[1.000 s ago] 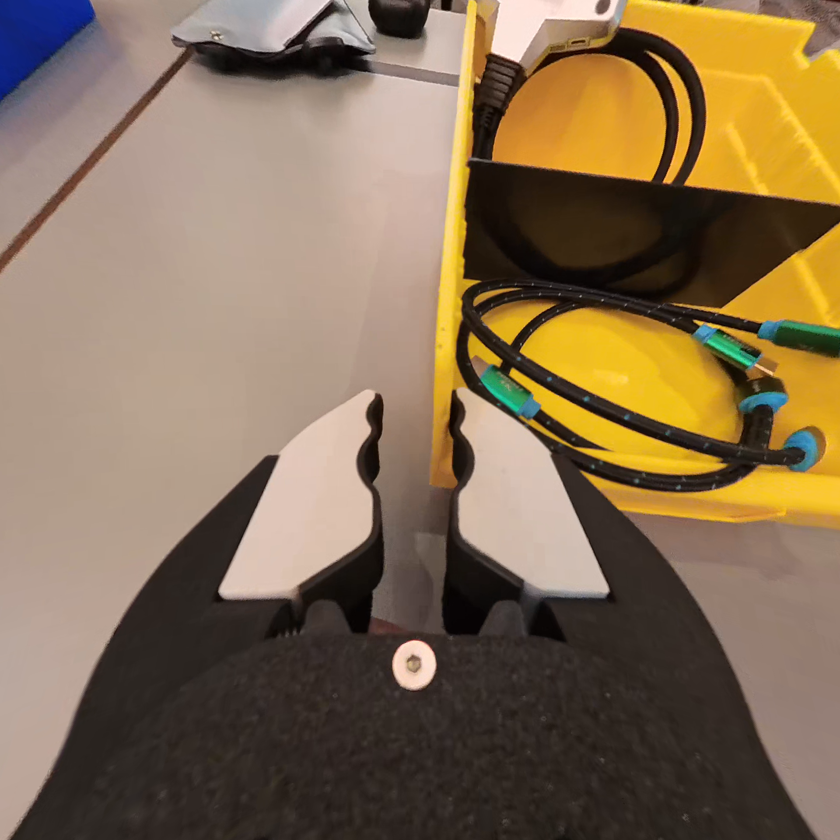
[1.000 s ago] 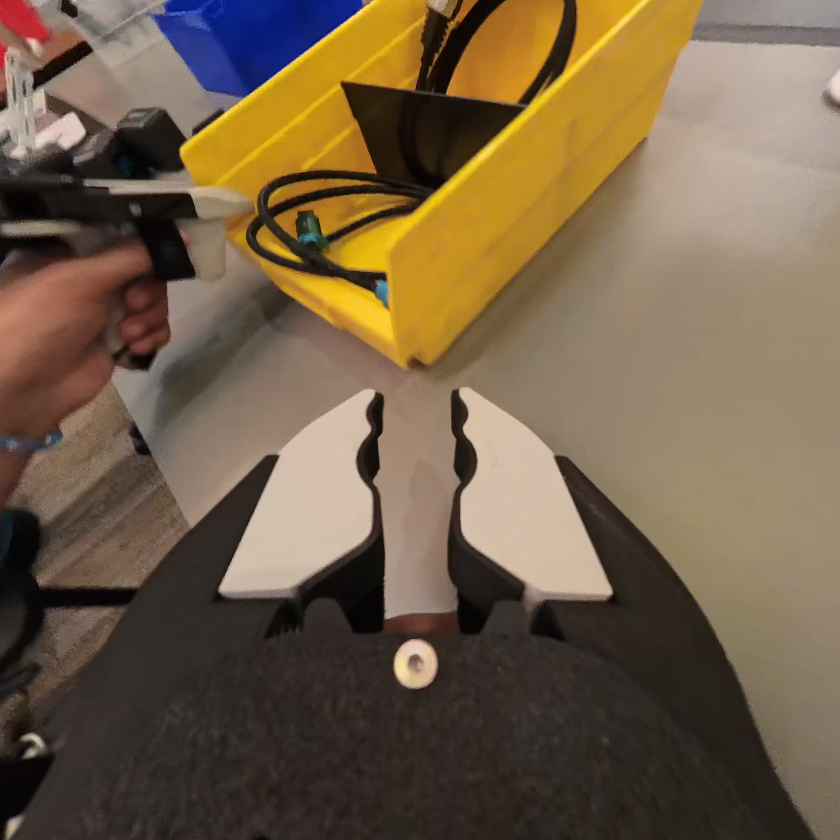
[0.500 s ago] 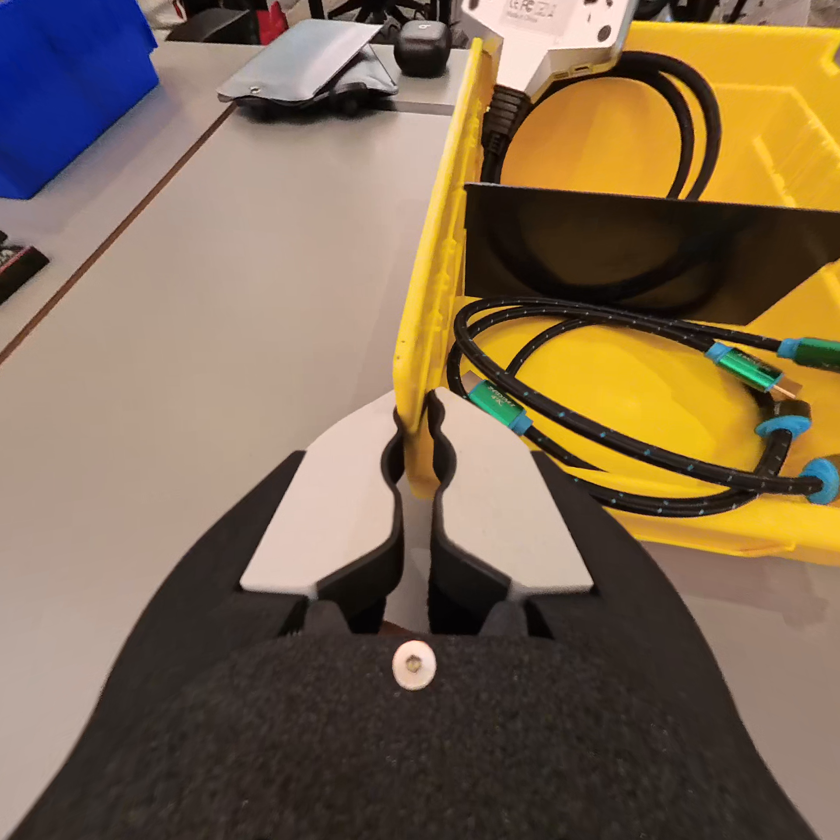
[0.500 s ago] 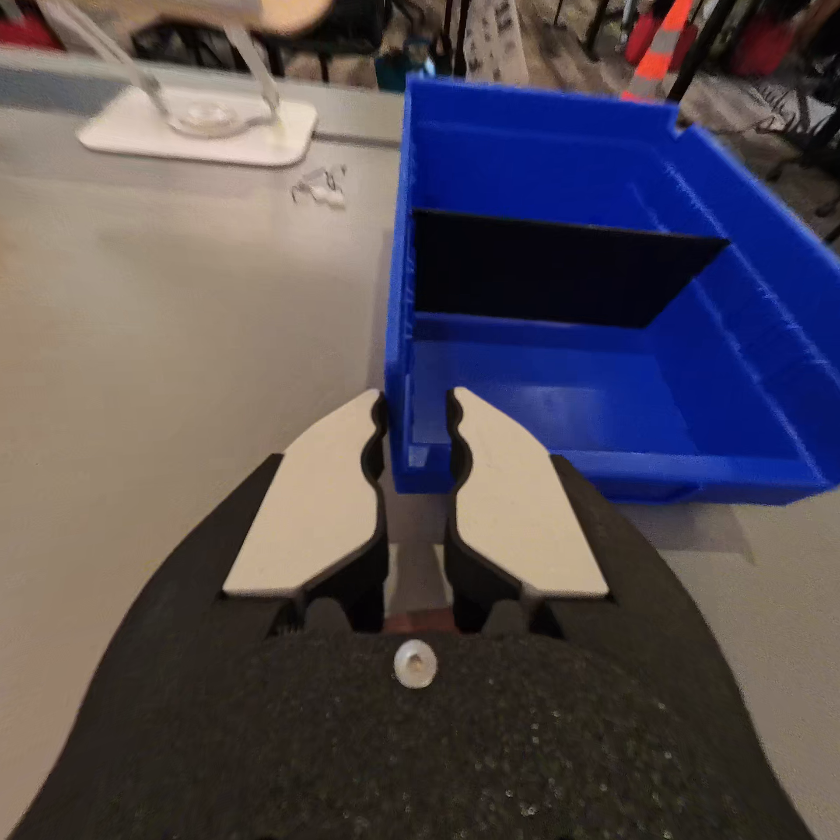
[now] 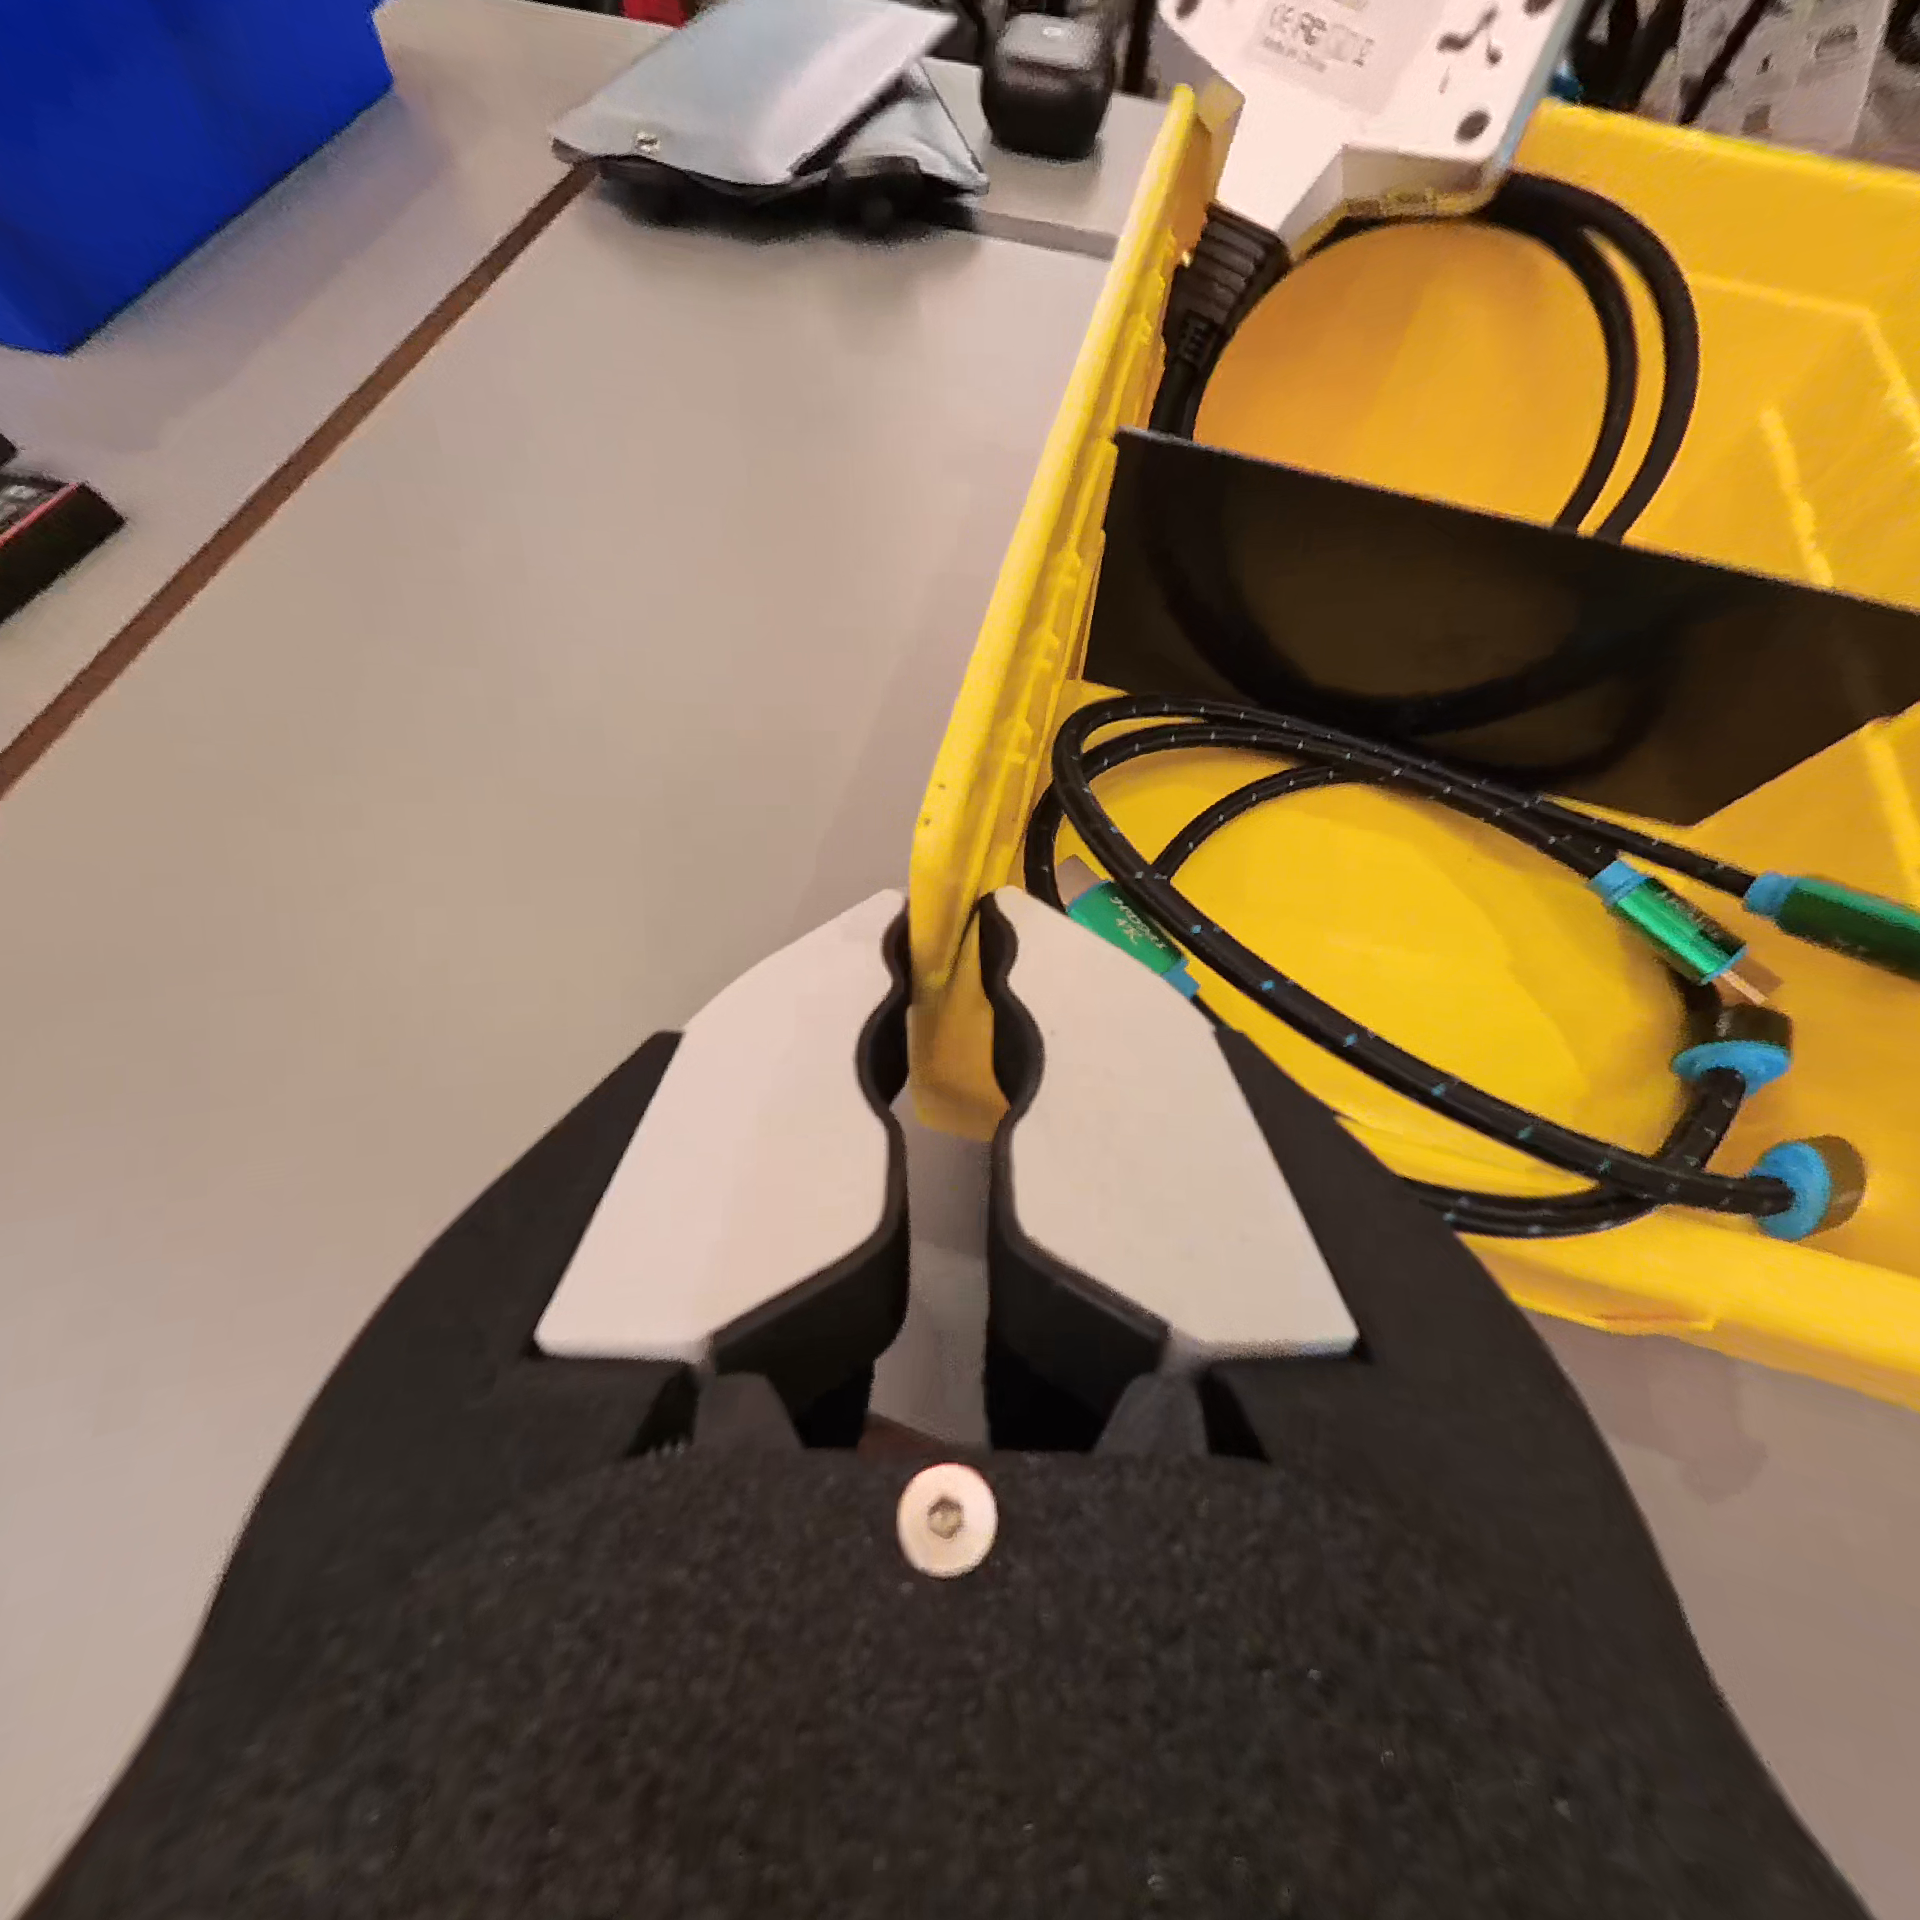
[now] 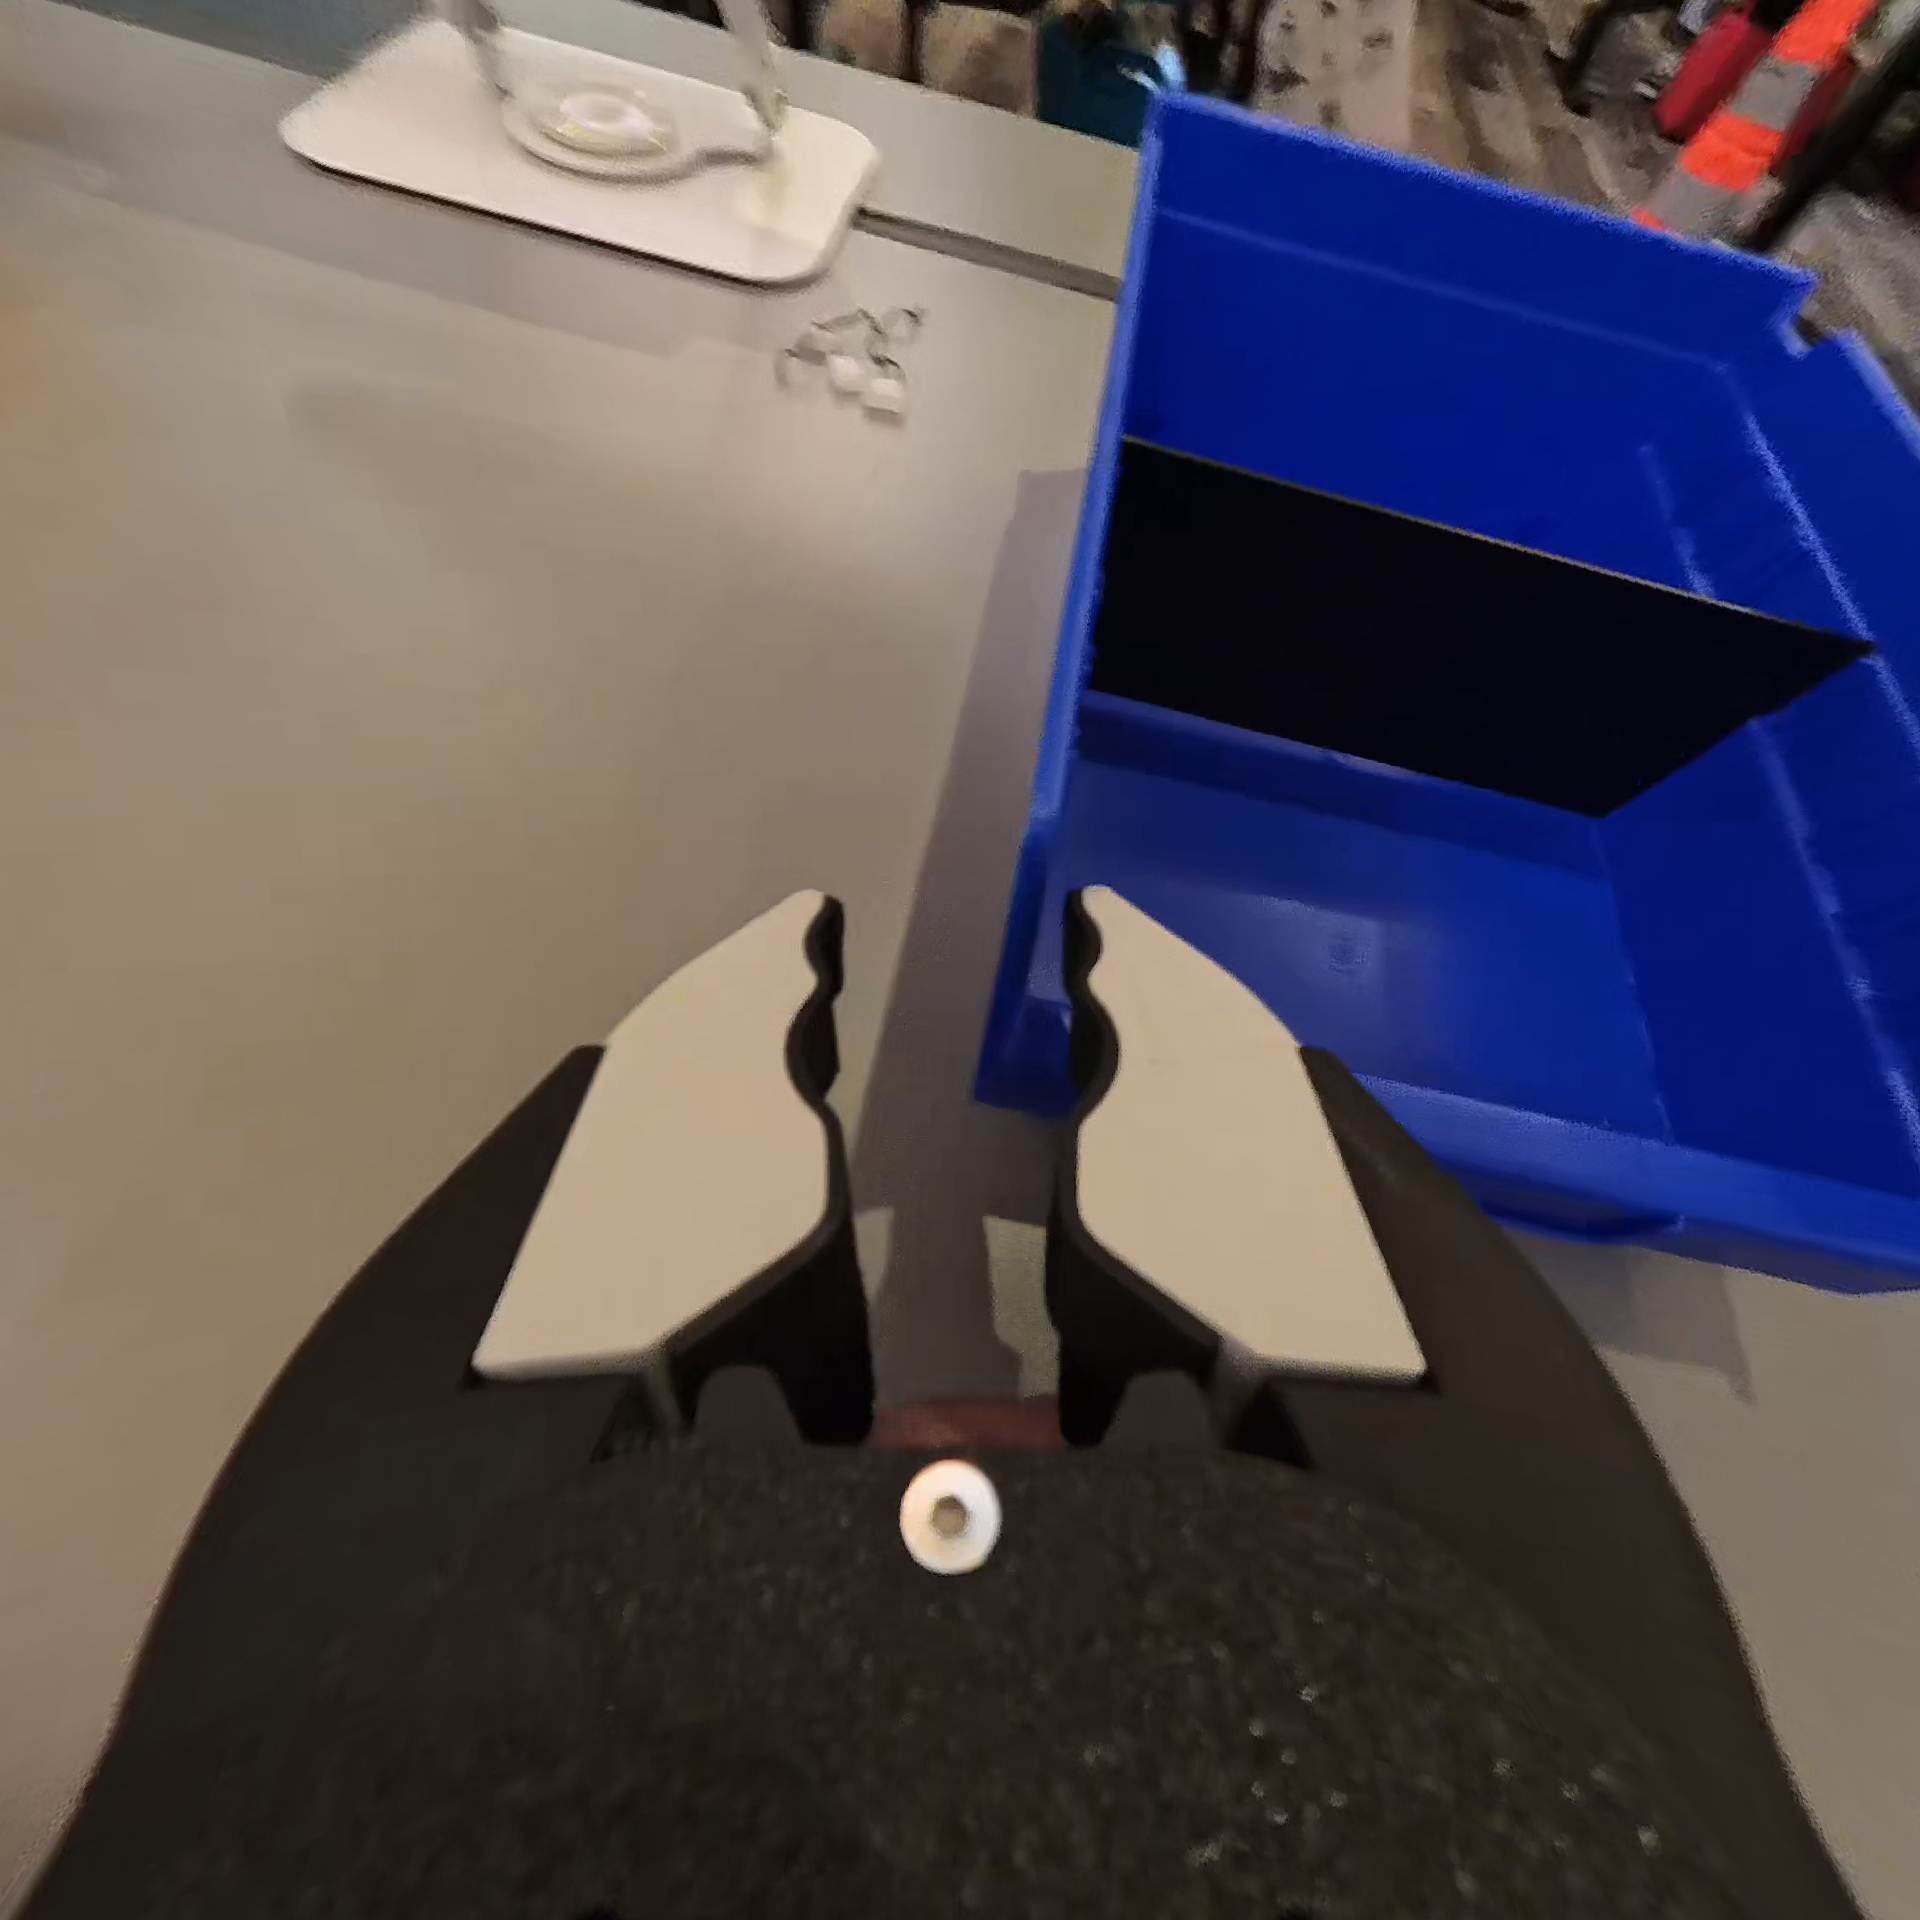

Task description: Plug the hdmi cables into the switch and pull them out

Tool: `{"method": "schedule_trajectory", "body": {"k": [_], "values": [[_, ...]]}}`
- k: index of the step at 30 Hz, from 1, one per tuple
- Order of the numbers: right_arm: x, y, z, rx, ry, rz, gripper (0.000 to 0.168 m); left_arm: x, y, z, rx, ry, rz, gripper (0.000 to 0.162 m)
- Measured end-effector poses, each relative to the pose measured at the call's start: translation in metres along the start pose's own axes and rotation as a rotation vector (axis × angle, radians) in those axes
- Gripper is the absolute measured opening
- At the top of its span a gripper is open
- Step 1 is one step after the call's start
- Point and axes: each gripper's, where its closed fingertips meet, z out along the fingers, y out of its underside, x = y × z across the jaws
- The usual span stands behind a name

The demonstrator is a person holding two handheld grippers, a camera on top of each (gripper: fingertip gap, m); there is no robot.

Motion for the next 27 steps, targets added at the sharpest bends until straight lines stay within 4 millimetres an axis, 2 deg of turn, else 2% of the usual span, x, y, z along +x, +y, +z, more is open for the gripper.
{"method": "schedule_trajectory", "body": {"k": [2, 4, 6, 7, 9, 11, 13, 16, 21, 27], "values": [[-0.009, -0.009, -0.019, 0.091, -0.115, 0.021, 0.043, -0.002, -0.012, -0.018, 0.057, -0.040, -0.036, 0.030], [-0.009, -0.023, -0.039, 0.189, -0.243, 0.075, 0.039, 0.000, -0.016, -0.047, 0.118, -0.085, -0.086, 0.035], [0.011, -0.036, -0.050, 0.264, -0.277, 0.144, 0.039, 0.018, -0.015, -0.075, 0.205, -0.076, -0.104, 0.033], [0.027, -0.037, -0.050, 0.275, -0.255, 0.182, 0.038, 0.035, -0.012, -0.085, 0.248, -0.036, -0.103, 0.030], [0.057, -0.028, -0.044, 0.269, -0.187, 0.259, 0.038, 0.084, -0.001, -0.090, 0.283, 0.139, -0.084, 0.025], [0.080, -0.010, -0.039, 0.277, -0.104, 0.305, 0.037, 0.130, 0.016, -0.087, 0.198, 0.308, -0.038, 0.025], [0.098, 0.011, -0.036, 0.243, -0.019, 0.324, 0.036, 0.154, 0.025, -0.086, 0.156, 0.382, 0.070, 0.028], [0.104, 0.009, -0.044, 0.273, -0.052, 0.420, 0.033, 0.152, 0.031, -0.080, 0.154, 0.305, 0.197, 0.028], [0.091, 0.020, -0.044, 0.234, -0.125, 0.492, 0.030, 0.146, 0.030, -0.076, 0.142, 0.306, 0.161, 0.027], [0.085, 0.021, -0.041, 0.213, -0.132, 0.449, 0.029, 0.139, 0.031, -0.073, 0.132, 0.274, 0.176, 0.027]]}}
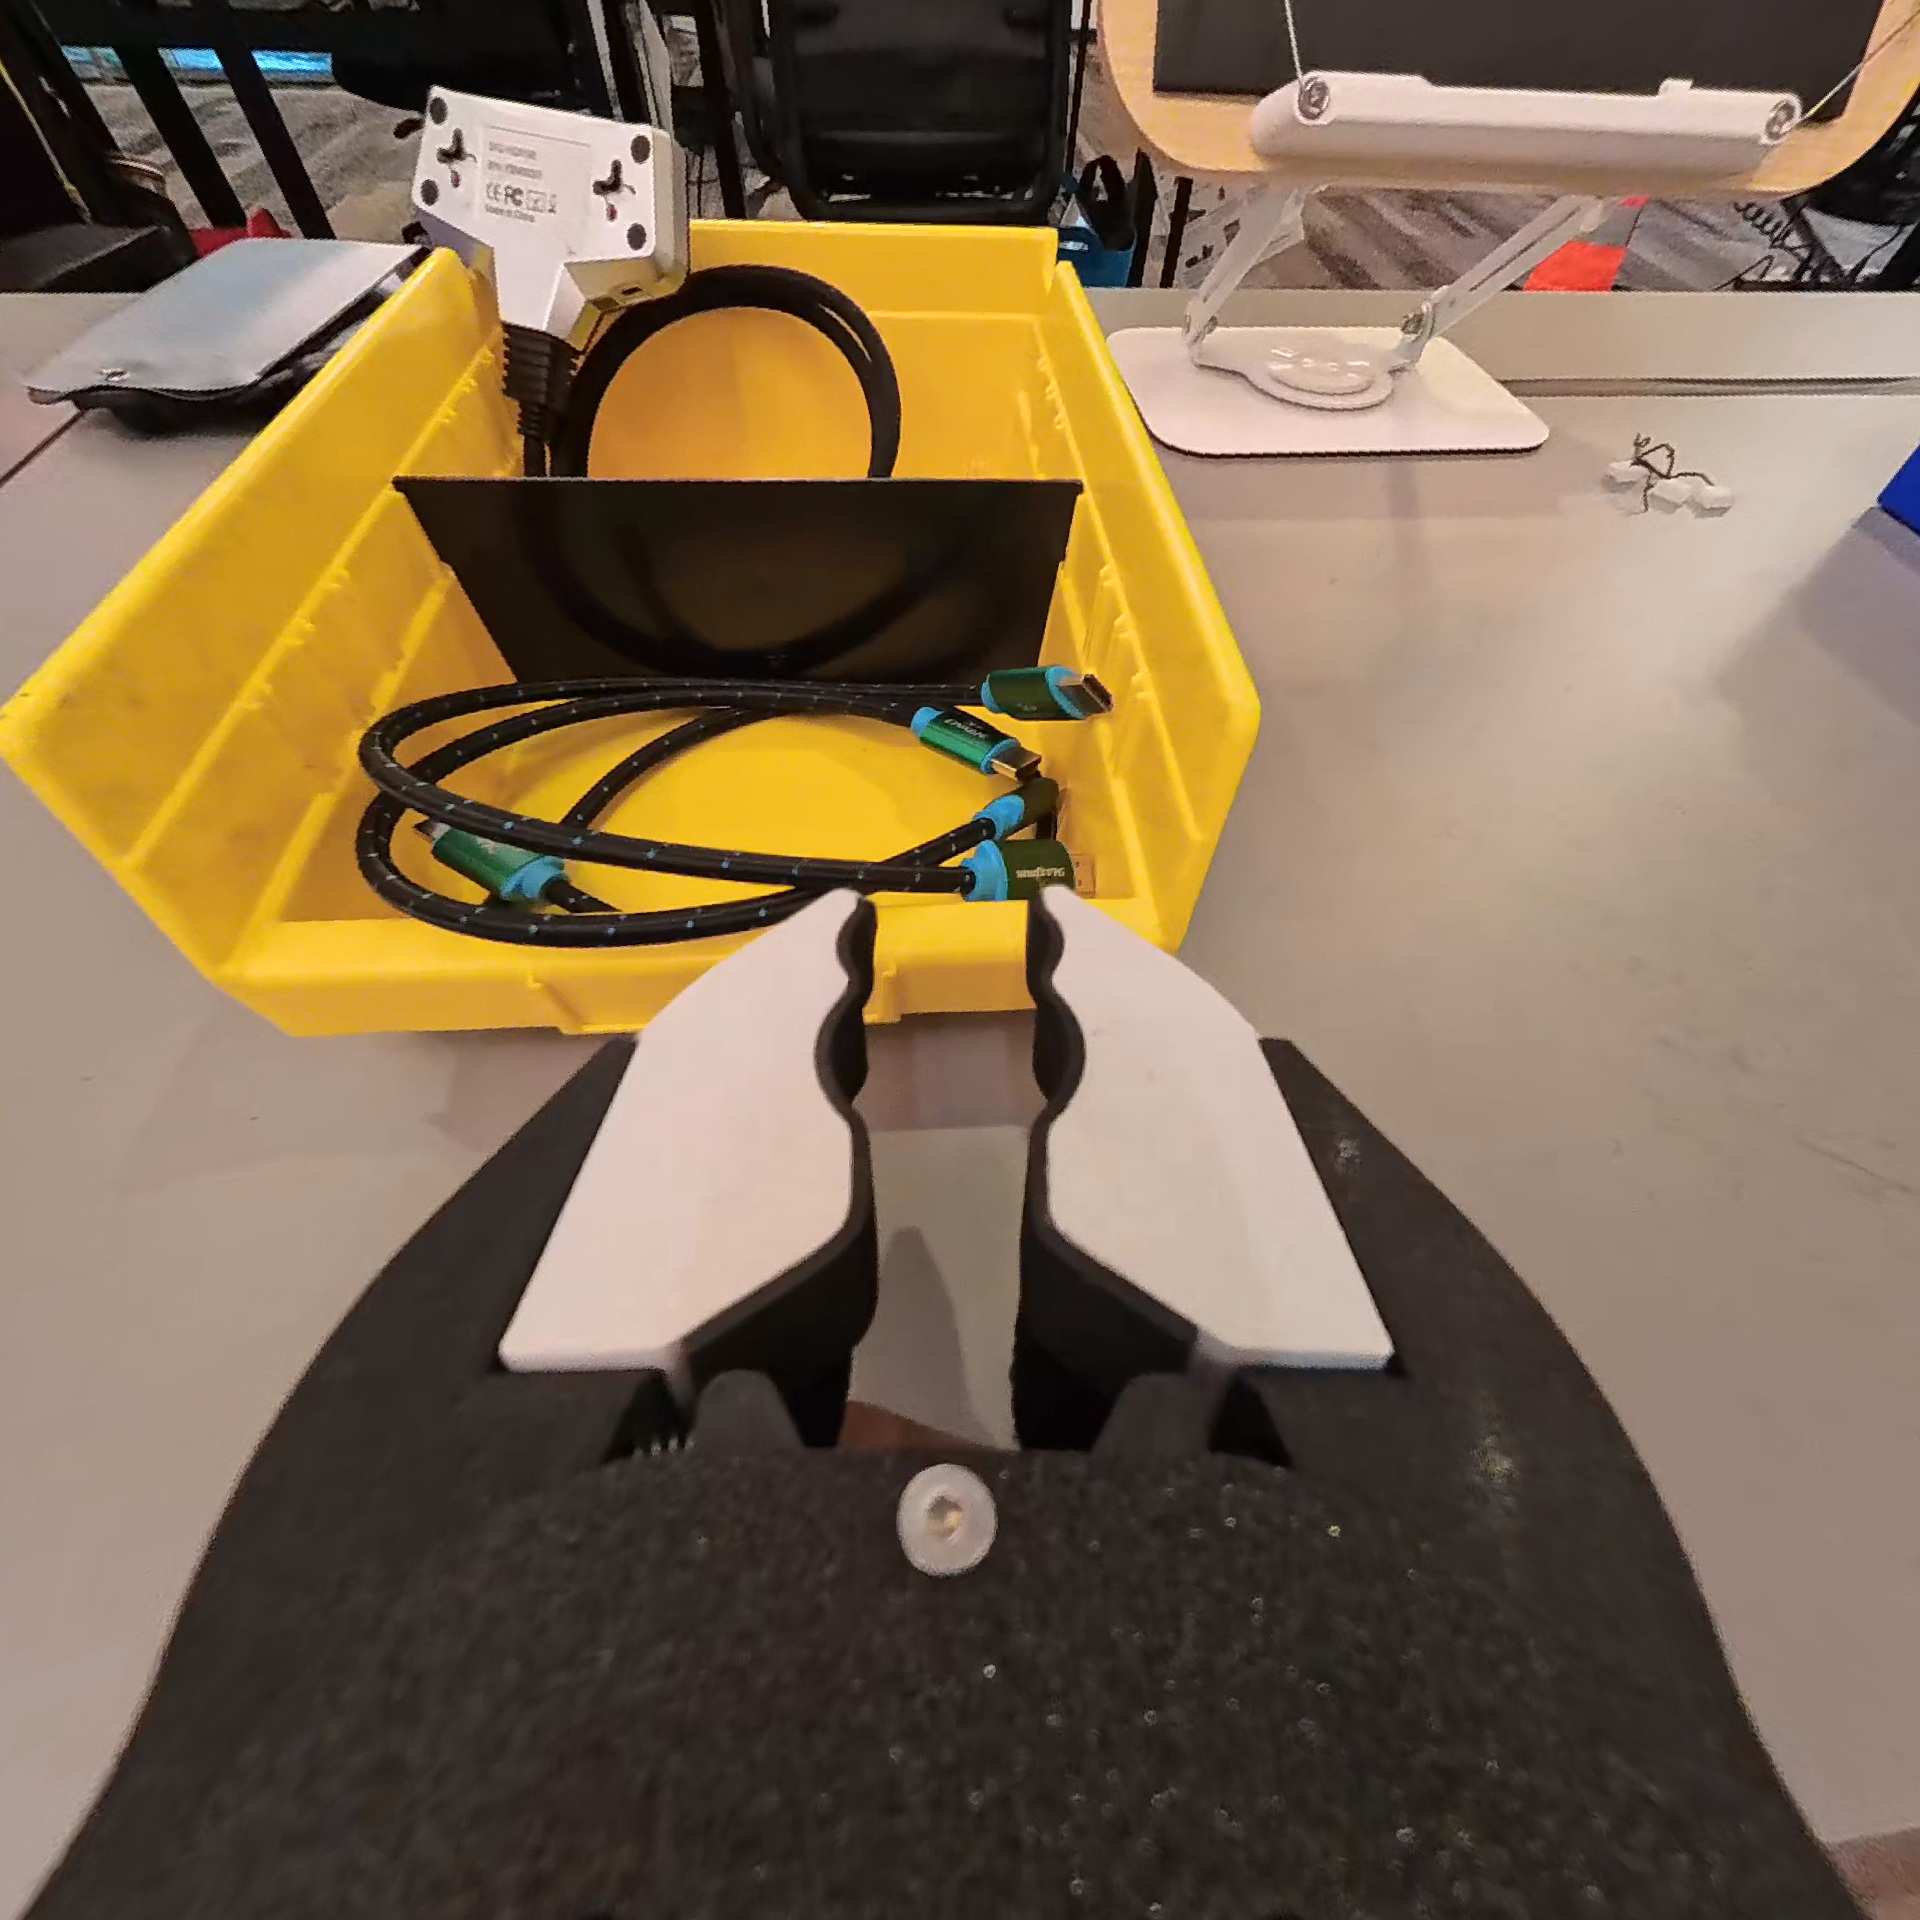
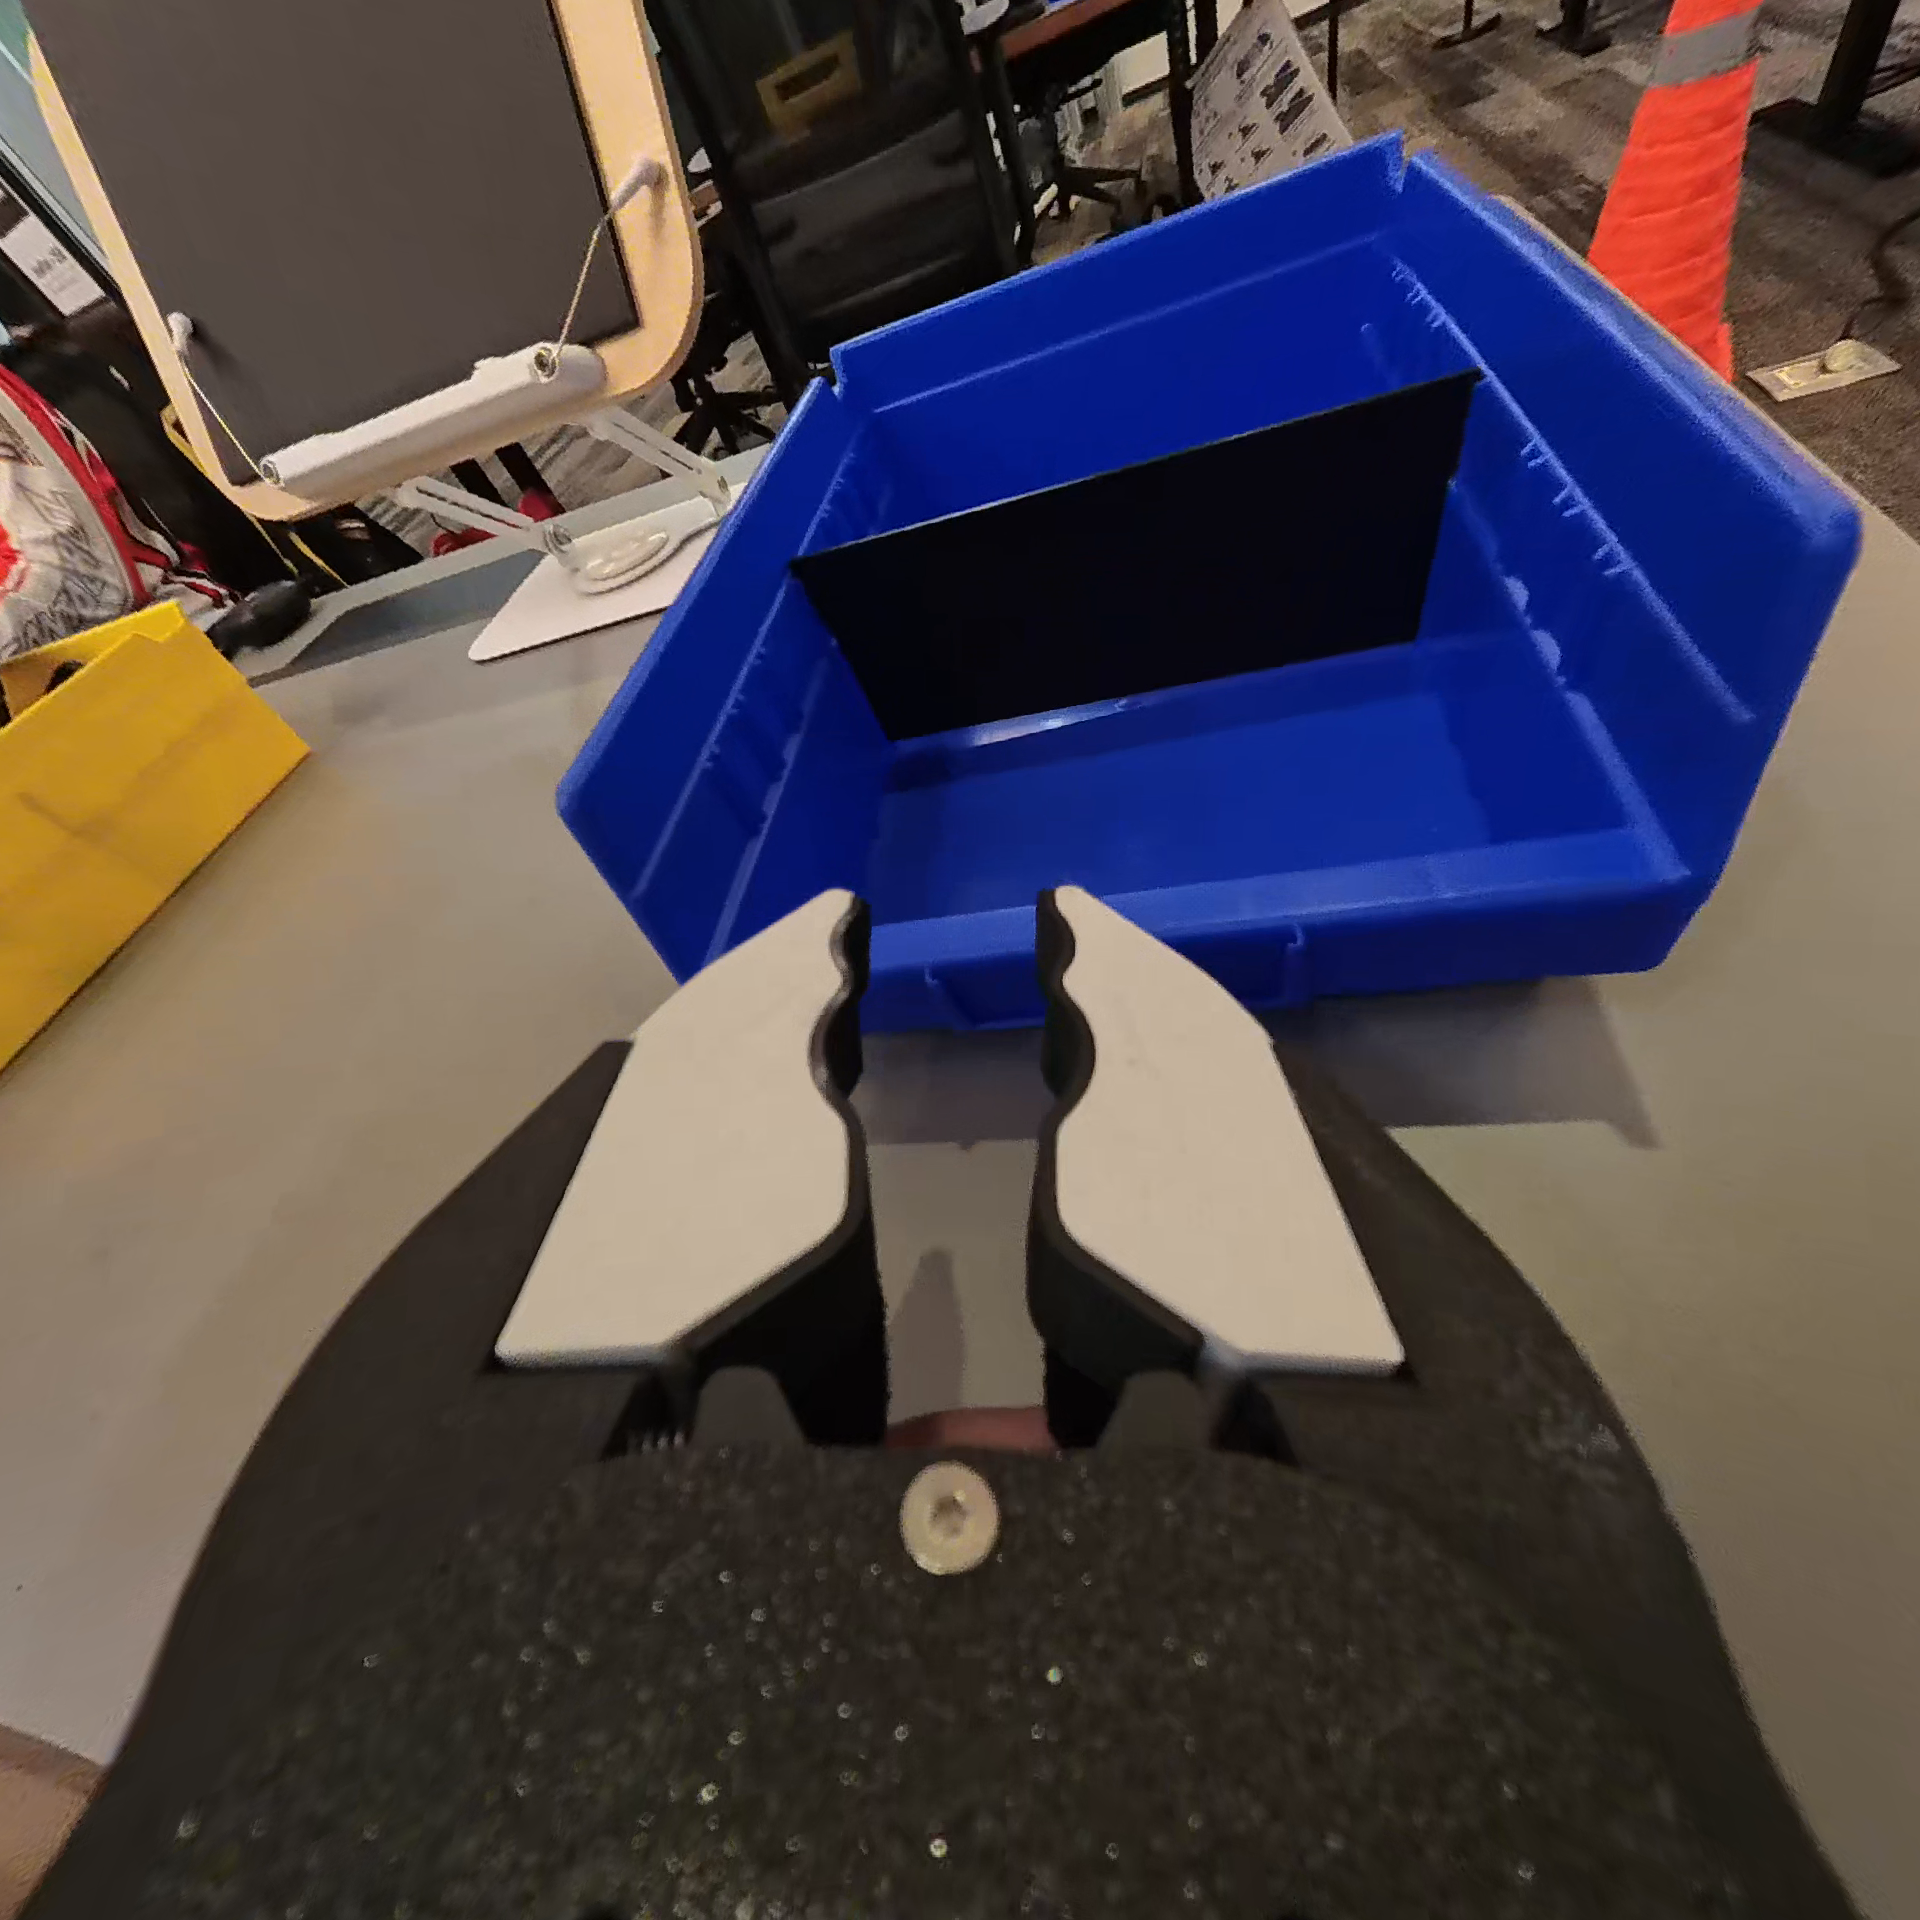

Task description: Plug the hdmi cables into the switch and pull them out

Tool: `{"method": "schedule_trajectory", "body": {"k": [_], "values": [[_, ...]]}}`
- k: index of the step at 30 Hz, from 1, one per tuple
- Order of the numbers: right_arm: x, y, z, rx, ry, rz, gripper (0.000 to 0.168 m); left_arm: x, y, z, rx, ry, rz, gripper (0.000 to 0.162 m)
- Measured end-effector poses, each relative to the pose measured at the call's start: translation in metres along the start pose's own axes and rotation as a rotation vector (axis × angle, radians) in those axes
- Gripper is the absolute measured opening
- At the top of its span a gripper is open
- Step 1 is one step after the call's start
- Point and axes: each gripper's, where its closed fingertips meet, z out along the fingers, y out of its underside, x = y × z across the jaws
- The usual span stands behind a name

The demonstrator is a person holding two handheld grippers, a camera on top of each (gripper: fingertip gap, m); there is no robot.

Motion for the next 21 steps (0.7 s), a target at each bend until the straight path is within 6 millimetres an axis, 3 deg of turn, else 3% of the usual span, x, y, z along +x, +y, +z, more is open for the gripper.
{"method": "schedule_trajectory", "body": {"k": [21], "values": [[-0.008, 0.004, 0.009, -0.023, -0.029, 0.005, 0.029, 0.012, 0.003, 0.011, -0.015, 0.062, 0.006, 0.027]]}}
